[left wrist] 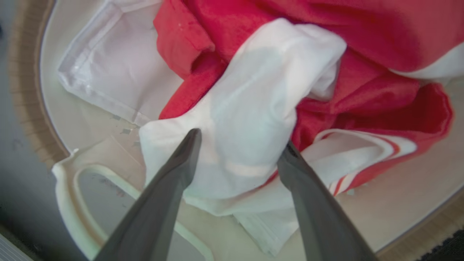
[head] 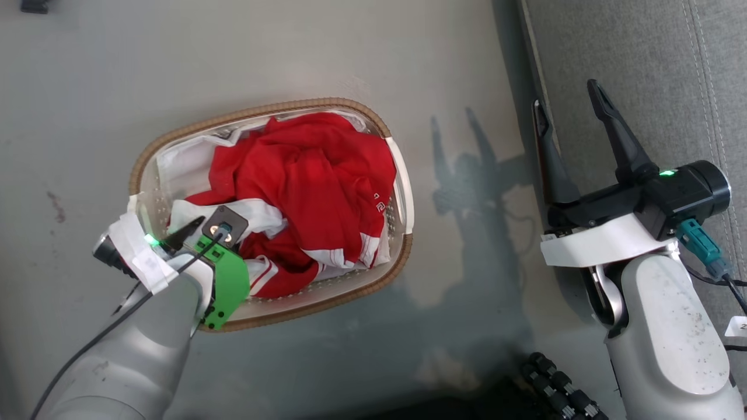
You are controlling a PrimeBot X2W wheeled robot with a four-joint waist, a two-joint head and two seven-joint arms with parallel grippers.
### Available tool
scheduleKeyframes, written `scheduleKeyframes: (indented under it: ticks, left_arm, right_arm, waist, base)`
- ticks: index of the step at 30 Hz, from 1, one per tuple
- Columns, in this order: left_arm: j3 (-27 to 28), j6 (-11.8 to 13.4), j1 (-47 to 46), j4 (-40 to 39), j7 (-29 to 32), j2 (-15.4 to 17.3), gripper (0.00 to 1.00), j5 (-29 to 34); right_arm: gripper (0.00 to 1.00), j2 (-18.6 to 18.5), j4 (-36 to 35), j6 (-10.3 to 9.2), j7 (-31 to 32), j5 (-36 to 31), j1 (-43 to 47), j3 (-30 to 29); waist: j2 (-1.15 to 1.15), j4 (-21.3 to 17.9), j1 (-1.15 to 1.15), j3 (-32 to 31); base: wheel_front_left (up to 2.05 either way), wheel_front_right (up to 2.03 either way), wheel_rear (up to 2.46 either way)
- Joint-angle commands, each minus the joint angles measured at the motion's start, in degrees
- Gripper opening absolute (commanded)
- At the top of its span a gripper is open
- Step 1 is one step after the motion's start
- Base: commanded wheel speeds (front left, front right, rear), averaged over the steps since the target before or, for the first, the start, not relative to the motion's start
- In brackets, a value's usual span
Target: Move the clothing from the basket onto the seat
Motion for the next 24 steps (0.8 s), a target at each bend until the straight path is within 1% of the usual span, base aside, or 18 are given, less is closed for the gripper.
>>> scheduleKeyframes:
  ticks: [1,7,8,9,10,11,12,18,24]
  left_arm:
    - [-0.4,0.1,-1.1,0.2,0.1,0.7,1.0,-0.1]
    - [-2.3,0.1,-1.7,0.8,2.4,1.4,1.0,-1.1]
    - [-2.6,0.1,-1.7,0.8,2.5,1.2,0.85,-1.3]
    - [-2.9,0.1,-1.5,0.9,2.8,1.0,0.64,-1.7]
    - [-3.3,0.1,-1.1,0.9,3.2,0.7,0.36,-2.0]
    - [-3.5,0.1,-0.7,0.9,3.4,0.5,0.27,-2.3]
    - [-3.8,0.1,-0.3,0.9,3.4,0.3,0.0,-2.6]
    - [-5.1,0.1,1.4,1.0,2.5,-0.3,0.0,-4.6]
    - [-7.9,0.1,3.5,0.5,0.4,-1.2,0.0,-6.1]
  right_arm:
    - [1.0,-0.1,-0.1,-0.04,-0.3,0.4,-0.5,0.4]
    - [1.0,-0.2,0.1,-0.04,-0.3,1.0,-1.0,1.4]
    - [1.0,-0.2,0.2,-0.04,-0.3,1.2,-1.1,1.5]
    - [1.0,-0.2,0.3,-0.04,-0.3,1.3,-1.1,1.5]
    - [1.0,-0.2,0.4,-0.04,-0.3,1.5,-1.1,1.5]
    - [1.0,-0.2,0.5,-0.04,-0.3,1.5,-1.0,1.5]
    - [1.0,-0.2,0.7,-0.04,-0.3,1.6,-0.9,1.5]
    - [1.0,-0.2,1.5,-0.04,-0.3,1.9,0.0,2.0]
    - [1.0,-0.2,2.7,-0.04,-0.3,0.9,1.7,1.7]
  waist:
    - [0.0,-1.5,-0.01,1.8]
    - [0.0,-2.0,-0.01,2.7]
    - [0.0,-2.1,-0.01,2.7]
    - [0.0,-2.1,-0.01,2.7]
    - [0.0,-2.0,-0.01,2.5]
    - [0.0,-2.0,-0.01,2.4]
    - [0.0,-1.9,-0.01,2.1]
    - [0.0,-1.3,-0.01,0.1]
    - [0.0,-0.2,-0.01,-4.3]
  base:
    - [0.0,0.0,0.0]
    - [0.0,0.0,0.0]
    - [0.0,0.0,0.0]
    - [0.0,0.0,0.0]
    - [0.0,0.0,0.0]
    - [0.0,0.0,0.0]
    - [0.0,0.0,0.0]
    - [0.0,0.0,0.0]
    - [0.0,0.0,0.0]
